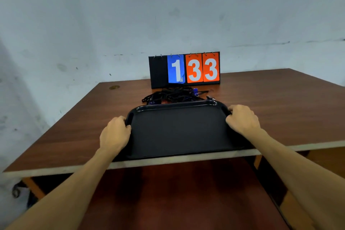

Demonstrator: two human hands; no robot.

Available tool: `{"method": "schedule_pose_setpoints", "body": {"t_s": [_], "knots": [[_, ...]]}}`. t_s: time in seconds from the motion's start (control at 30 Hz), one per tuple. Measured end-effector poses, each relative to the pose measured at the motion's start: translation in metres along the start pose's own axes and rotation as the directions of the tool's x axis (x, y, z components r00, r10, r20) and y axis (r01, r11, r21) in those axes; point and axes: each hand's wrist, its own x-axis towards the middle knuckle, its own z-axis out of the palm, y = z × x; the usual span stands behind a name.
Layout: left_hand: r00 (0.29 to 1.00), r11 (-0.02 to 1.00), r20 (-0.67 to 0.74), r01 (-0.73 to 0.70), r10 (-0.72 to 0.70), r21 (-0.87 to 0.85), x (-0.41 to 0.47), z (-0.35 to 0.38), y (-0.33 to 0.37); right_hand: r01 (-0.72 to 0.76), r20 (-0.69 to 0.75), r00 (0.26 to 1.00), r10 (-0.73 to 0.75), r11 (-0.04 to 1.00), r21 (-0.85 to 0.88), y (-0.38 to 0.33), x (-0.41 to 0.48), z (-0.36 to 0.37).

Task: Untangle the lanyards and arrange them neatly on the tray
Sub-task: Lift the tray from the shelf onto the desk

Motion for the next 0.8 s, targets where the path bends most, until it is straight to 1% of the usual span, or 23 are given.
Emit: {"method": "schedule_pose_setpoints", "body": {"t_s": [0.07,0.13,0.17,0.23,0.27,0.3,0.37,0.43,0.47,0.53,0.6,0.63,0.73,0.8], "knots": [[1.0,1.0,0.008,-0.017,0.017,-0.003,0.0,-0.002,0.001,0.018,-0.012,1.0,-0.017,1.0,0.006,0.001,0.0,0.0],[1.0,0.999,0.027,-0.016,0.015,0.041,-0.002,-0.004,0.004,0.037,-0.007,0.999,-0.037,0.999,0.027,0.004,0.001,0.0],[0.999,0.995,0.036,-0.024,0.021,0.101,-0.004,-0.006,0.006,0.043,-0.004,0.999,-0.043,0.998,0.035,0.005,0.002,0.0],[0.997,0.959,0.016,-0.077,0.075,0.272,-0.005,-0.009,0.011,0.059,0.005,0.998,-0.059,0.998,0.017,0.005,0.004,0.0],[0.994,0.937,0.003,-0.108,0.113,0.331,-0.004,-0.01,0.016,0.068,0.011,0.998,-0.068,0.998,-0.009,0.006,0.004,0.001],[0.99,0.929,0.002,-0.134,0.142,0.345,-0.002,-0.011,0.023,0.08,0.005,0.997,-0.08,0.996,-0.041,0.006,0.006,0.002],[0.979,0.935,0.047,-0.203,0.198,0.29,0.003,-0.009,0.04,0.146,-0.05,0.987,-0.153,0.982,-0.116,0.005,0.011,0.003],[0.957,0.938,0.12,-0.285,0.265,0.198,0.008,-0.001,0.059,0.268,-0.057,0.958,-0.28,0.95,-0.161,0.0,0.021,0.004],[0.943,0.934,0.146,-0.32,0.299,0.16,0.011,0.005,0.067,0.326,-0.023,0.943,-0.332,0.935,-0.138,-0.005,0.027,0.005],[0.929,0.936,0.177,-0.342,0.324,0.082,0.02,0.014,0.078,0.397,0.057,0.917,-0.396,0.917,-0.021,-0.02,0.04,0.008],[0.929,0.941,0.177,-0.336,0.325,0.035,0.035,0.022,0.085,0.414,0.084,0.903,-0.422,0.906,0.091,-0.037,0.054,0.015],[0.928,0.94,0.173,-0.339,0.331,0.022,0.042,0.024,0.087,0.411,0.09,0.902,-0.422,0.904,0.121,-0.044,0.061,0.02],[0.916,0.932,0.177,-0.363,0.36,-0.016,0.065,0.034,0.087,0.386,0.106,0.909,-0.404,0.909,0.157,-0.064,0.077,0.043],[0.891,0.91,0.196,-0.414,0.41,-0.024,0.08,0.042,0.086,0.367,0.089,0.918,-0.386,0.913,0.178,-0.073,0.085,0.057]]}}
